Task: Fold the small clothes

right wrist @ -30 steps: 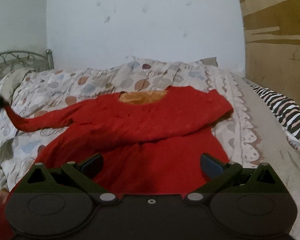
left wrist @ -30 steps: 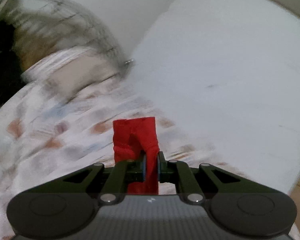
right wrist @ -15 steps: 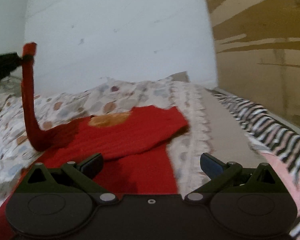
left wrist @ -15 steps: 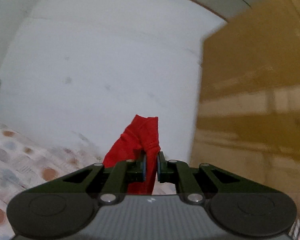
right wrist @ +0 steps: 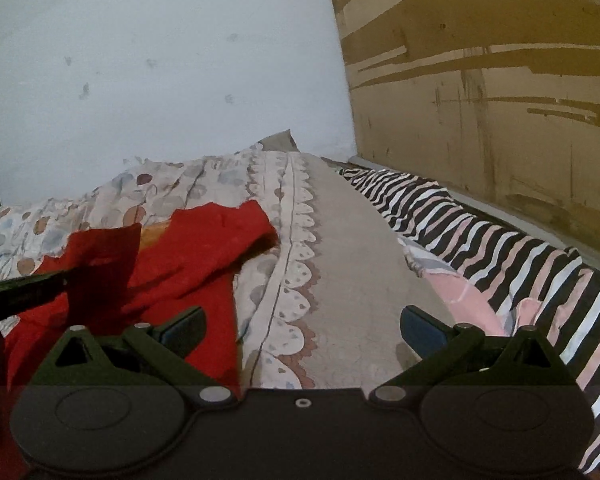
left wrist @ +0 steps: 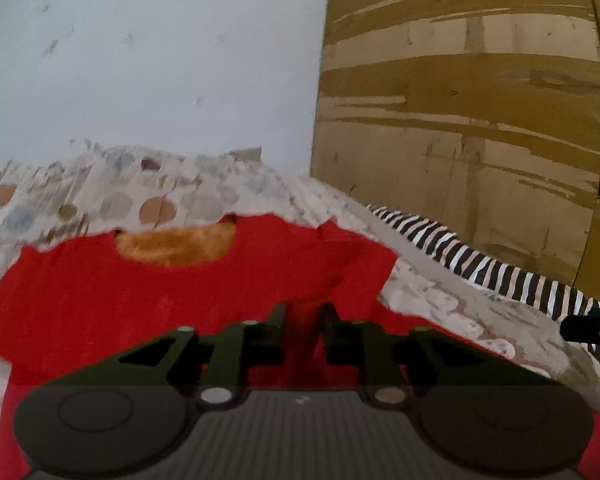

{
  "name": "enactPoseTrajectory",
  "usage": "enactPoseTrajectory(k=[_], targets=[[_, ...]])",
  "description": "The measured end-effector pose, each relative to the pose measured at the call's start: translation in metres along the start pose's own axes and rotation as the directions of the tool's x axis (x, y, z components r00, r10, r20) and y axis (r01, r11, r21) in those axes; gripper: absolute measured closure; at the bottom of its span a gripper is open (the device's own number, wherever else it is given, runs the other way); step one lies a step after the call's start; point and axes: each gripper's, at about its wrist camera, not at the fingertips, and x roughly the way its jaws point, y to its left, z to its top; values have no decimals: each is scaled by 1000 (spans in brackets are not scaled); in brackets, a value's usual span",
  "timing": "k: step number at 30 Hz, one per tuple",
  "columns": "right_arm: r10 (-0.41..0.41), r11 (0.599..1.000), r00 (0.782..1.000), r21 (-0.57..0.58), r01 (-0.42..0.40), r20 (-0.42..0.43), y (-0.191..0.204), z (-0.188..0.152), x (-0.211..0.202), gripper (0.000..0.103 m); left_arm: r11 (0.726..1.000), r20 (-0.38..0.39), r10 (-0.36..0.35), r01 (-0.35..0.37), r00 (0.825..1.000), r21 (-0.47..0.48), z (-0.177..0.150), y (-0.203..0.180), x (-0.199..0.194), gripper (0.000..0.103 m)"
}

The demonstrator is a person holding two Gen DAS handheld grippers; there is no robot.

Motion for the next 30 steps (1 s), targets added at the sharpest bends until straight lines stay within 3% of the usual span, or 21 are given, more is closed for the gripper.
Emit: enactPoseTrajectory(k=[1, 3, 9, 11, 13, 16, 18, 20, 22, 25, 30], targets=[[5, 1000, 1000, 3, -5, -3, 2, -1, 1, 0, 1000, -7, 4, -4, 1000, -13, -1, 2, -3, 43], [19, 1000, 1000, 5, -19, -8, 7, -3, 5, 0, 999, -7, 11, -11, 1000, -33, -4, 5, -18, 25], [83, 997, 996, 1, -83, -29, 27, 0, 19, 0, 1000, -50, 4, -4, 999, 1, -3, 8, -45, 16], [113, 994, 992, -10, -113, -49, 36, 3, 27, 0, 999, -72, 46, -44, 996, 26, -5, 14, -52, 13], [133, 990, 988, -43, -137, -82, 49, 6, 38, 0, 989, -97, 141, -136, 985, 51, -7, 23, -57, 10], [146, 981, 982, -113, -160, -124, 72, 12, 56, 0, 944, -102, 327, -320, 939, 79, -11, 47, -60, 3], [149, 973, 978, -156, -171, -144, 89, 16, 69, 0, 884, -98, 467, -461, 879, 75, -15, 68, -57, 3], [161, 966, 975, -178, -187, -152, 103, 20, 81, 0, 836, -112, 548, -546, 829, 51, -17, 93, -49, 3], [178, 962, 972, -178, -205, -155, 114, 21, 93, 0, 803, -128, 594, -595, 794, 36, -16, 118, -40, 3], [197, 961, 963, -159, -227, -187, 126, 19, 110, 0, 770, -157, 637, -634, 755, 78, -15, 146, -16, 3], [191, 966, 954, -127, -224, -232, 132, 14, 129, 0, 738, -121, 673, -652, 730, 172, -11, 168, 17, 3]])
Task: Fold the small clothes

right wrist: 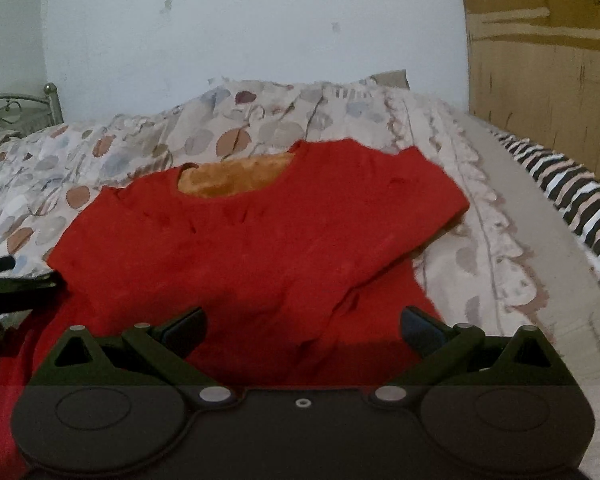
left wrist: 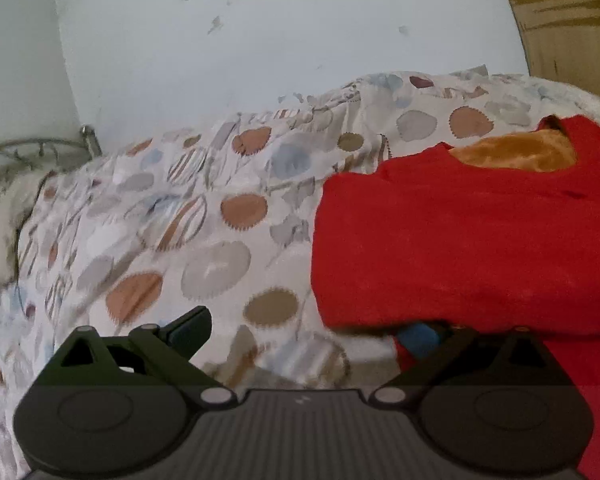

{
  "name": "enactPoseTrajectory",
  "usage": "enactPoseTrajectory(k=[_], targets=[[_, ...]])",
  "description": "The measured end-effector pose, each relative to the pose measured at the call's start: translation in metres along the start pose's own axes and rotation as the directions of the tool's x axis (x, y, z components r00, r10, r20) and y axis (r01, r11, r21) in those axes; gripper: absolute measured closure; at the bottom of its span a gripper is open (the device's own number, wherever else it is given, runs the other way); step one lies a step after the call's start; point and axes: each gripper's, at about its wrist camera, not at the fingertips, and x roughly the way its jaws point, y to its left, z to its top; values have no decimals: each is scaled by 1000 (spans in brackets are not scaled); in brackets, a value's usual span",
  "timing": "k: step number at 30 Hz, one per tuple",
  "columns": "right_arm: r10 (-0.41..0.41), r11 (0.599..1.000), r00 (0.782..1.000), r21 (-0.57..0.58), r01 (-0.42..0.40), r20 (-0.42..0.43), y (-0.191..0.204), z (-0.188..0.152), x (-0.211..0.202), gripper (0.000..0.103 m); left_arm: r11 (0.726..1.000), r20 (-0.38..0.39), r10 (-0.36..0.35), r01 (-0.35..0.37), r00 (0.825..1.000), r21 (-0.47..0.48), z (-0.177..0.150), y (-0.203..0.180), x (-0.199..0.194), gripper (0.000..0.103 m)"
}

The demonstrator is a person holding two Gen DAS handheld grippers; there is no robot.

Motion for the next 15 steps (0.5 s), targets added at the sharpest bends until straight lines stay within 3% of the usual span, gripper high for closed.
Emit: enactPoseTrajectory(k=[5, 6, 8, 12, 15], targets=[[3, 999, 1000, 35, -2, -23, -6, -7, 6, 0, 999, 131, 48, -46, 990, -19, 9, 4, -2, 3], [4, 999, 1000, 35, -3, -22, -7, -9, 6, 0, 996, 142, 88, -86, 986, -24, 11, 6, -3, 3], [-4, 1000, 1000, 22, 4, -31, -4, -10, 7, 0, 987, 110, 155, -149, 982, -61, 14, 13, 3, 2], [-42, 998, 998, -46, 40, -46, 8, -12, 11, 0, 985, 4, 128, -127, 992, -115, 9, 26, 17, 2], [-54, 997, 997, -65, 51, -46, 11, -13, 12, 0, 987, -12, 117, -118, 993, -109, 2, 27, 16, 2]])
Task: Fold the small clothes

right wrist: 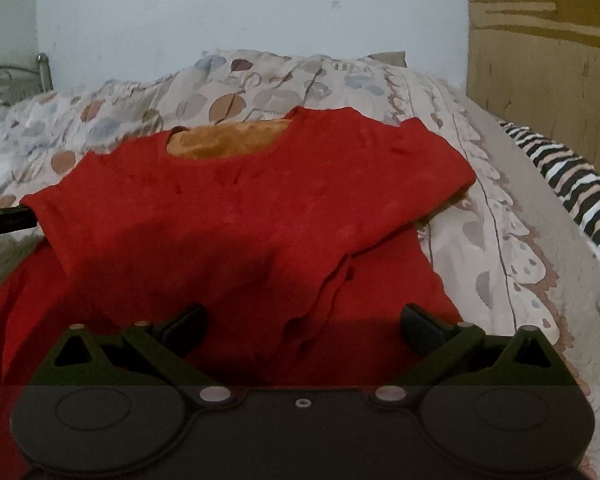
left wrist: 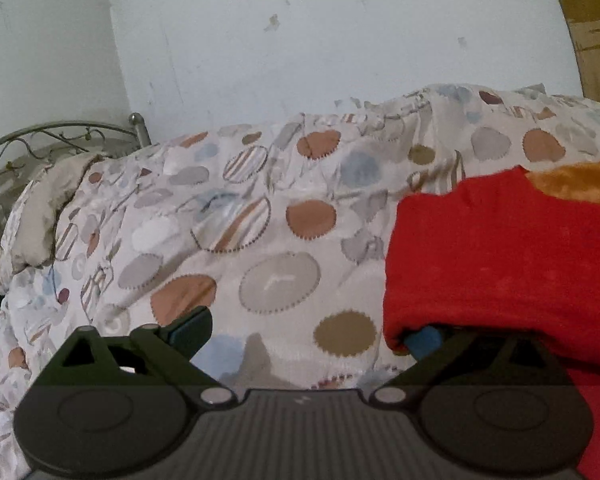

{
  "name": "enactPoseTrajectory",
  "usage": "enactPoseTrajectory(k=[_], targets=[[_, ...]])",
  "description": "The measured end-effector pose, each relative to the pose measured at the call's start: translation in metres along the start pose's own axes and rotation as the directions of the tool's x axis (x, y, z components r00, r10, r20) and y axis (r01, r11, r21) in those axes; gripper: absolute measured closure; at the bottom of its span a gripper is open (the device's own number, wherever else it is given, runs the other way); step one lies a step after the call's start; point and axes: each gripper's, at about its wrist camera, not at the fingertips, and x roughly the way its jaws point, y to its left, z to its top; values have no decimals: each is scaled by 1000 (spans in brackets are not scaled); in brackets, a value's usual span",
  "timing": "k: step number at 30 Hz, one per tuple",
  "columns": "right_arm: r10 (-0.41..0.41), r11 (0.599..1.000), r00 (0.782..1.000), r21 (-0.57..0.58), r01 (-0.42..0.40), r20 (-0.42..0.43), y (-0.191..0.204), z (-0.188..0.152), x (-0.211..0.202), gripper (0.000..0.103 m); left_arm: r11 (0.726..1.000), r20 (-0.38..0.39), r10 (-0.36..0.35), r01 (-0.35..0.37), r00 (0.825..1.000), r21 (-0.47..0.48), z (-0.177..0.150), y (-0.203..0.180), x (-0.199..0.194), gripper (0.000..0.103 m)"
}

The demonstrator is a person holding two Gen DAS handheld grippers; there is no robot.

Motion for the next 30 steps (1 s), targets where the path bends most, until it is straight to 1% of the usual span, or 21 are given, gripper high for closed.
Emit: enactPoseTrajectory(k=[4, 6, 8, 10, 11, 13, 14, 16, 18, 20, 21, 22, 23, 24, 25, 26, 27, 28, 29, 30], targets=[[9, 1000, 1000, 14, -9, -2, -3, 0, 0, 0, 999, -42, -38, 39, 998, 15, -6, 6, -8, 2], [30, 999, 1000, 29, -30, 6, -6, 1, -4, 0, 999, -50, -2, 4, 999, 35, -13, 10, -20, 3], [77, 994, 996, 68, -80, 43, -15, 2, -16, 0, 999, -44, 18, -16, 999, 35, -21, 20, -40, 2], [114, 988, 988, 89, -123, 102, -26, 2, -38, 0, 1000, -43, 10, -10, 999, -5, -29, 36, -64, 0], [113, 989, 987, 80, -123, 116, -30, 1, -47, 0, 999, -49, -4, 3, 999, -34, -33, 44, -76, 0], [88, 995, 989, 33, -93, 123, -36, -6, -65, 0, 991, -58, -77, 70, 995, -113, -41, 61, -104, 0], [67, 998, 991, 6, -68, 116, -40, -10, -73, 0, 982, -60, -122, 112, 991, -151, -46, 68, -117, 0], [38, 999, 994, -27, -36, 102, -48, -23, -86, 0, 952, -57, -234, 217, 971, -217, -58, 78, -143, 0], [40, 999, 996, -24, -38, 78, -58, -35, -94, 1, 912, -54, -338, 313, 940, -265, -70, 82, -162, 0], [47, 999, 997, -7, -46, 67, -68, -45, -98, 2, 874, -63, -430, 398, 900, -279, -78, 80, -171, 0], [54, 999, 996, -3, -54, 66, -71, -48, -98, 9, 855, -79, -473, 435, 878, -281, -81, 75, -172, 1], [58, 998, 997, 8, -58, 58, -73, -51, -97, 18, 842, -96, -501, 458, 860, -287, -82, 72, -173, 3], [62, 997, 997, 36, -64, 43, -76, -52, -96, 23, 830, -107, -522, 474, 846, -294, -84, 69, -173, 5], [78, 995, 996, 66, -80, 36, -79, -53, -95, 33, 819, -122, -542, 490, 832, -298, -84, 66, -173, 12], [99, 990, 994, 96, -102, 38, -83, -54, -96, 41, 811, -145, -559, 502, 816, -302, -85, 64, -172, 24], [108, 987, 993, 114, -111, 37, -85, -55, -98, 46, 802, -168, -575, 511, 801, -308, -85, 63, -170, 31], [109, 986, 994, 123, -111, 27, -86, -56, -101, 55, 796, -194, -586, 513, 787, -321, -87, 60, -168, 40], [110, 986, 994, 125, -111, 18, -87, -57, -104, 58, 792, -216, -591, 508, 778, -337, -90, 59, -167, 42], [117, 985, 993, 129, -116, 5, -87, -58, -105, 58, 789, -224, -593, 503, 773, -352, -92, 60, -165, 44], [128, 983, 992, 136, -125, -12, -89, -60, -105, 59, 778, -220, -605, 510, 765, -367, -94, 61, -164, 64]])
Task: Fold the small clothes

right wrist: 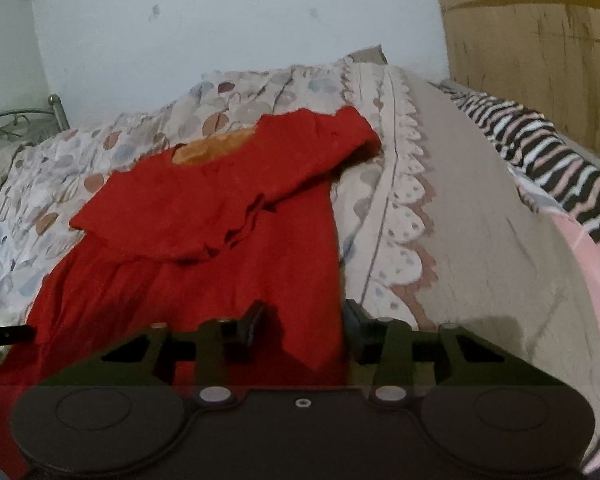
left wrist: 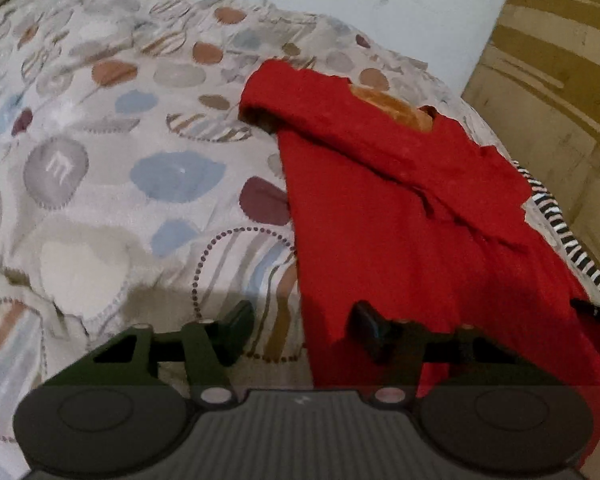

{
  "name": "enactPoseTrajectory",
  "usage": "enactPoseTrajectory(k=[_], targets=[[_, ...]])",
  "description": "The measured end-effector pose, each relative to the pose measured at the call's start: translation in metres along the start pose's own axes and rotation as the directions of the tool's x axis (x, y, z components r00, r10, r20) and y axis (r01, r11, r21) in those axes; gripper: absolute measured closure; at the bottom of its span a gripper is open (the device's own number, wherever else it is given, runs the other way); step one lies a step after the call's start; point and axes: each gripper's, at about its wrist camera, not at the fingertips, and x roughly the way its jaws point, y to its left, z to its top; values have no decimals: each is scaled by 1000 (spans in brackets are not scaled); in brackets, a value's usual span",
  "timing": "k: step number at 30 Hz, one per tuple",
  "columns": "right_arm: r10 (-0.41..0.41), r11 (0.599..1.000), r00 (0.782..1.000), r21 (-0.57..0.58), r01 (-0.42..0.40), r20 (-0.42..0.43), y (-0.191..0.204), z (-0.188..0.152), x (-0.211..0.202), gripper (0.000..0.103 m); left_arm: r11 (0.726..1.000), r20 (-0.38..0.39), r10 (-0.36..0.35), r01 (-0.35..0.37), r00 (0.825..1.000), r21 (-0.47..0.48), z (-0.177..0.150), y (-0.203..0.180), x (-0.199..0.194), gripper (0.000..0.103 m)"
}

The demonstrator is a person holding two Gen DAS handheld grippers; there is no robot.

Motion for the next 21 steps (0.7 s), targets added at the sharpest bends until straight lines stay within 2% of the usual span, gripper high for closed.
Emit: enactPoseTrajectory(k=[1, 2, 3, 7, 10, 12, 14, 15, 17, 19, 21], targets=[[1, 1000, 1000, 7, -1, -2, -2, -1, 0, 67, 999, -11, -34, 34, 999, -15, 1, 2, 1, 94], [-5, 1000, 1000, 14, 5, 3, -5, -2, -1, 75, 998, -18, -51, 50, 999, -41, 2, 3, 0, 94], [2, 1000, 1000, 30, -2, 0, -7, -1, -3, 93, 998, -6, -37, 36, 999, -52, 3, 1, -6, 95], [23, 995, 999, 94, -27, 45, -10, 10, -30, 96, 1000, 66, 5, -5, 998, -5, 5, -9, -44, 99], [43, 991, 998, 125, -48, 47, -11, 14, -51, 96, 998, 44, 5, -2, 999, -57, 4, 1, -58, 101], [11, 996, 1000, 86, -12, 14, -10, 10, -46, 96, 996, 24, 23, -20, 999, -90, 4, 11, -50, 101], [7, 995, 1000, 98, -5, -24, -15, 3, -34, 96, 989, 5, -37, 37, 999, -145, 3, 21, -42, 100], [17, 993, 999, 118, -11, -43, -19, -1, -28, 95, 980, 3, -65, 64, 998, -188, 2, 28, -40, 97], [49, 986, 998, 164, -44, -29, -26, -8, -31, 88, 974, -2, -105, 103, 994, -203, -4, 34, -41, 86], [100, 979, 995, 180, -97, -6, -31, -15, -40, 72, 979, -12, -107, 104, 994, -173, -11, 37, -44, 42], [149, 973, 989, 178, -146, -3, -35, -24, -50, 54, 984, -16, -120, 116, 993, -135, -22, 36, -49, 38]])
